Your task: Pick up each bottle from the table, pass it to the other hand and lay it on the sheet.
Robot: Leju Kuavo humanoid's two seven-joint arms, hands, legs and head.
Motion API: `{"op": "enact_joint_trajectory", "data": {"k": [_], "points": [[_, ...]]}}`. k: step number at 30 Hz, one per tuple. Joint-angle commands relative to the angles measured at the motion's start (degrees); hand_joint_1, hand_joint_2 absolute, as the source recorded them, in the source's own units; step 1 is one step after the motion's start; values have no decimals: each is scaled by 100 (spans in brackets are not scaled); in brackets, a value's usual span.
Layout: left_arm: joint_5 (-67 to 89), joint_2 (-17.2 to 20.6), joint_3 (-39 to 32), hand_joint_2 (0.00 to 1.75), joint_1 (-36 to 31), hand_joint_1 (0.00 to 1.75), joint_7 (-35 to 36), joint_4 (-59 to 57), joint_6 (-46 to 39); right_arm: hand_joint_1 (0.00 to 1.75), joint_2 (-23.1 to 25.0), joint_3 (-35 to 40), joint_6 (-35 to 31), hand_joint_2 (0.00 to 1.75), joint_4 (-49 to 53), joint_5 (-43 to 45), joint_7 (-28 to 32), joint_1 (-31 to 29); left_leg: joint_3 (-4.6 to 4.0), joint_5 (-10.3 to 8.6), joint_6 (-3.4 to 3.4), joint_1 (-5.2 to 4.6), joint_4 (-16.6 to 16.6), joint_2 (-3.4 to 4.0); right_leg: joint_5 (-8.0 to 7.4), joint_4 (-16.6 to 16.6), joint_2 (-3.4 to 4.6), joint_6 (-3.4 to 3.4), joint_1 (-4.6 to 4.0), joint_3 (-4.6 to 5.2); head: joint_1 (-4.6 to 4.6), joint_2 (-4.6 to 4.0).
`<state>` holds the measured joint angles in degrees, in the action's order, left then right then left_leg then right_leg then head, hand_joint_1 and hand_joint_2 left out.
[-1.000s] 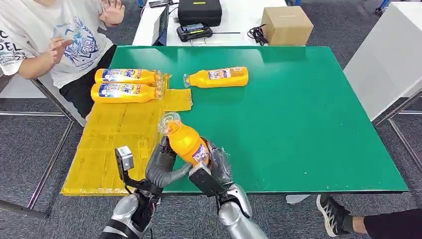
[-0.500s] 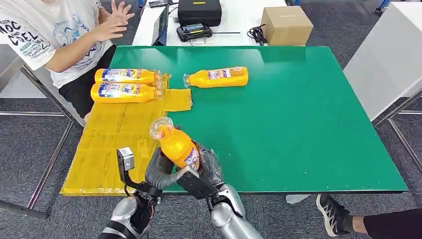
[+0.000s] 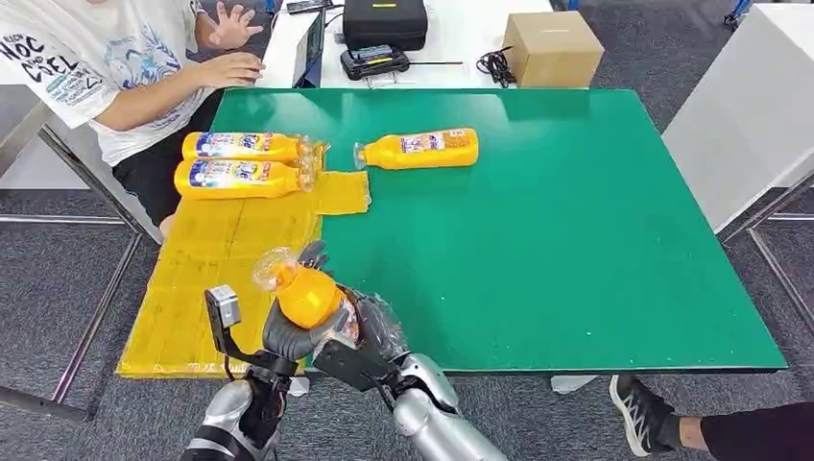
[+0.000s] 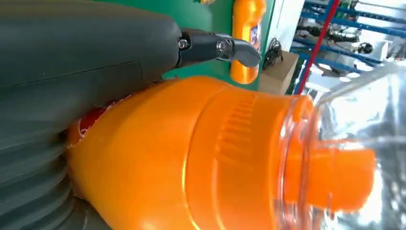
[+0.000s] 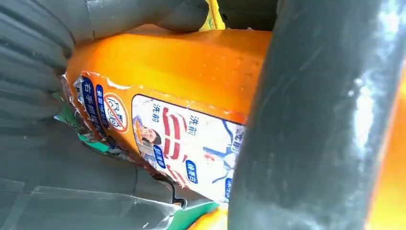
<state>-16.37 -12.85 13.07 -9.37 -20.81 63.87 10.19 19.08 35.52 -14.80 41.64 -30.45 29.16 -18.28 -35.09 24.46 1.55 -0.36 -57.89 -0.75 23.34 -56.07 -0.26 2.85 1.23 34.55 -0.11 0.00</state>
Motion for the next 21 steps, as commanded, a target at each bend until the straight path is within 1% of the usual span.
{"op": "enact_joint_trajectory", "data": {"k": [1,2,5,6,7,9,13,14,15,16,17,18,19,20,21], "points": [[6,-91,313,175,-514,16,-29,-158,40,175,92,770,393,175,-746,-72,-37,-23,29,14,-14,17,-6,-16,17,4,-21,-17,-19,-42,2,0],[6,-91,313,175,-514,35,-29,-158,40,175,92,770,393,175,-746,-72,-37,-23,11,4,-7,9,-1,-13,8,4,-16,-9,-10,-19,2,0],[6,-91,313,175,-514,35,-29,-158,40,175,92,770,393,175,-746,-72,-37,-23,11,4,-7,9,-1,-13,8,4,-16,-9,-10,-19,2,0],[0,-98,300,175,-515,145,-38,-154,31,175,92,774,391,175,-749,-60,-37,-23,14,6,-9,11,-2,-15,10,4,-18,-11,-12,-24,2,0],[-2,-88,300,175,-526,175,-50,-124,29,175,92,808,378,175,-769,-57,-42,-29,18,8,-10,13,-3,-16,11,4,-19,-12,-14,-29,2,0],[-113,-80,244,175,-533,175,-47,-74,95,175,92,855,364,175,-820,-29,-74,-69,25,13,-12,16,-4,-11,15,3,-17,-15,-18,-36,2,0],[-196,-62,243,175,-532,175,-40,-62,210,175,84,799,270,175,-884,-62,-98,-84,11,4,-8,8,-1,-4,9,2,-14,-10,-9,-17,2,0],[-186,-59,240,175,-535,175,-58,-39,204,175,78,774,254,175,-874,-54,-80,-89,25,11,-12,13,-3,-9,16,2,-19,-15,-15,-34,2,0],[-222,-62,223,175,-534,175,-48,-13,228,175,71,758,240,175,-854,-63,-84,-105,15,5,-9,11,-1,-6,9,4,-16,-11,-12,-22,2,0],[-233,-58,213,175,-536,175,-37,1,226,175,69,727,205,175,-826,-62,-93,-107,32,14,-13,17,-4,-8,18,4,-19,-17,-19,-42,0,0],[-234,-53,200,175,-537,175,-39,31,215,164,62,690,128,175,-779,-66,-97,-108,16,6,-9,11,-3,-6,11,2,-16,-12,-12,-23,2,0],[-232,-44,182,175,-527,175,-38,90,198,127,54,610,59,175,-692,-33,-100,-91,25,13,-13,17,-8,-6,17,1,-17,-16,-19,-36,2,0],[-232,-44,182,175,-527,175,-38,90,198,127,54,610,59,175,-692,-33,-100,-91,16,7,-9,12,-4,-6,12,1,-16,-13,-13,-24,2,0],[-235,-38,125,175,-504,175,-83,186,145,0,47,477,-141,175,-555,7,-122,-45,7,2,-7,8,-2,-1,6,2,-11,-9,-9,-11,2,0],[-229,-39,80,175,-482,175,-113,246,81,0,46,372,-202,175,-458,68,-136,-4,14,7,-10,13,-6,-5,11,1,-15,-13,-14,-22,2,0]]}}
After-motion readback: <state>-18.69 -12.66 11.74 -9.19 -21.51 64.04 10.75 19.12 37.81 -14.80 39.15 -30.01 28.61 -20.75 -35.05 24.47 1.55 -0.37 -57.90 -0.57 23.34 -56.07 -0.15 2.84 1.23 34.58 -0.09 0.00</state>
